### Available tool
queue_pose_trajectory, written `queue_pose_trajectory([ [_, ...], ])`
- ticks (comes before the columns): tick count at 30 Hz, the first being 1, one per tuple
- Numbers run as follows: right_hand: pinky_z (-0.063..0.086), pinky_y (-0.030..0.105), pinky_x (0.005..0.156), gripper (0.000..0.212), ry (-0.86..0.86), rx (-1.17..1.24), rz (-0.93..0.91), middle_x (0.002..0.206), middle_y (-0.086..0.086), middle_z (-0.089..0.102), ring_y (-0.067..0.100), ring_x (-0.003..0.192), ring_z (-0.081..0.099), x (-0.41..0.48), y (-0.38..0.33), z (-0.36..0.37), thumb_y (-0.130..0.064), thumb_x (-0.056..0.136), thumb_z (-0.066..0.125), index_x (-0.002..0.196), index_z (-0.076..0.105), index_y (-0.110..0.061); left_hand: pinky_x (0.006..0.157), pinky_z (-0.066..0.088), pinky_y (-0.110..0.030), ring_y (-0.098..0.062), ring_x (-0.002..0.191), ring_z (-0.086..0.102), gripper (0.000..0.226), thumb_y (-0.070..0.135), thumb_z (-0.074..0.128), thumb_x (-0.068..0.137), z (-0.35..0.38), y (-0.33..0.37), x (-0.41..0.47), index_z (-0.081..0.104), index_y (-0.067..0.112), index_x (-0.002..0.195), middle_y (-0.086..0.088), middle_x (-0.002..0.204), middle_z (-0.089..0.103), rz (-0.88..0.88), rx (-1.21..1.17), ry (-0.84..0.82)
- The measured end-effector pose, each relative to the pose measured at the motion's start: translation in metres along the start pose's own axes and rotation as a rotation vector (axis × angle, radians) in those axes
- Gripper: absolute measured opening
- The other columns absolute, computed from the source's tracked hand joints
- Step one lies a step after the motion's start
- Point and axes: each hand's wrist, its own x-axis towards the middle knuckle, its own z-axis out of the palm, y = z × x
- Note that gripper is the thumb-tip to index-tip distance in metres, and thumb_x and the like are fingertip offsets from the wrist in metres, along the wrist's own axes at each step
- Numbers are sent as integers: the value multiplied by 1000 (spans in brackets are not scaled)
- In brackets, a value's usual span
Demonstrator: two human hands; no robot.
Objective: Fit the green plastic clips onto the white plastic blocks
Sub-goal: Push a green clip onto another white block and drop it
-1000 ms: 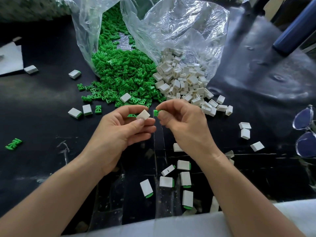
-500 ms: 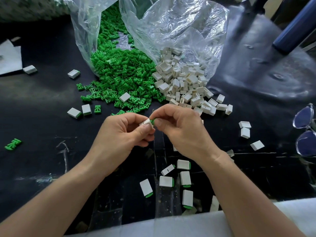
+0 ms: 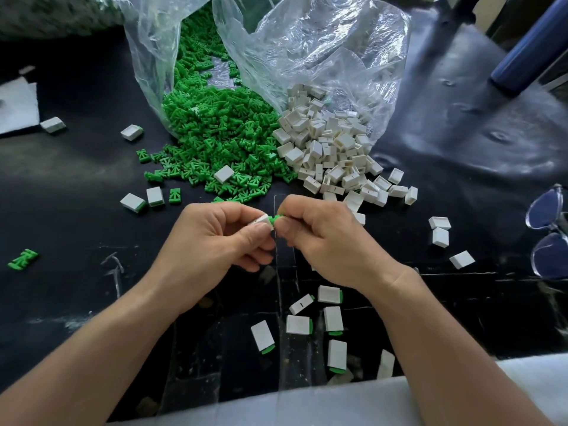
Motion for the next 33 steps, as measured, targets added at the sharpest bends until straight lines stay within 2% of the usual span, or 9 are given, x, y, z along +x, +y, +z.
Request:
queue_pose_trajectory([
  [2, 34, 33, 61, 23, -33, -65, -42, 60, -7, 42, 15, 62, 39, 0, -1, -1, -14, 92, 52, 70, 45, -12, 47, 51, -20, -14, 51, 65, 7, 10, 63, 79, -2, -1, -1, 69, 11, 76, -7, 61, 68, 33, 77, -28],
  [6, 32, 33, 62, 20, -84, -204, -111, 62, -13, 34, 15, 65, 38, 0, -1, -2, -13, 92, 50, 74, 43, -14, 45, 50, -20, -15, 50, 65, 17, 1, 61, 84, -4, -5, -2, 68, 12, 74, -6, 59, 66, 64, 207, -62],
  [12, 32, 35, 63, 21, -178, -360, -151, 64, -10, 30, 15, 69, 36, -2, -2, -3, -16, 93, 47, 75, 37, -16, 46, 49, -17, -12, 48, 63, 17, 1, 64, 83, -5, -12, -3, 67, 12, 70, -1, 58, 64, 99, 350, -78],
  [18, 36, 35, 65, 17, -219, -466, -185, 75, -7, 38, 16, 74, 38, -2, -2, 0, -15, 94, 45, 79, 37, -18, 47, 49, -17, -7, 46, 61, 15, 3, 65, 83, -5, -14, -3, 68, 12, 72, 1, 56, 62, 146, 516, -85],
  [20, 37, 37, 65, 17, -197, -425, -176, 75, -5, 40, 17, 73, 39, -1, -1, 0, -16, 94, 46, 78, 39, -17, 46, 49, -17, -8, 47, 62, 16, 1, 65, 83, -4, -12, -2, 68, 11, 71, -2, 57, 63, 130, 474, -83],
  [25, 35, 34, 60, 15, -15, -149, -189, 63, -13, 36, 14, 64, 39, 0, 2, -2, -13, 88, 49, 74, 52, -9, 45, 51, -19, -16, 49, 66, 12, -1, 60, 81, 0, -4, -2, 67, 7, 75, -7, 59, 67, 20, 53, -47],
  [29, 33, 28, 59, 16, 40, -56, -165, 62, -13, 38, 11, 62, 38, 0, 3, 2, -12, 88, 50, 72, 51, -8, 44, 50, -19, -17, 49, 66, 6, 5, 60, 78, 4, -3, -4, 66, 6, 78, -8, 60, 67, 17, -31, 1],
  [33, 34, 29, 58, 17, 82, -11, -149, 63, -5, 43, 13, 61, 39, 0, 3, 5, -9, 87, 51, 73, 54, -1, 44, 50, -18, -16, 49, 66, 8, 12, 61, 73, 5, -4, -4, 66, 7, 78, -8, 60, 68, 48, -33, 24],
])
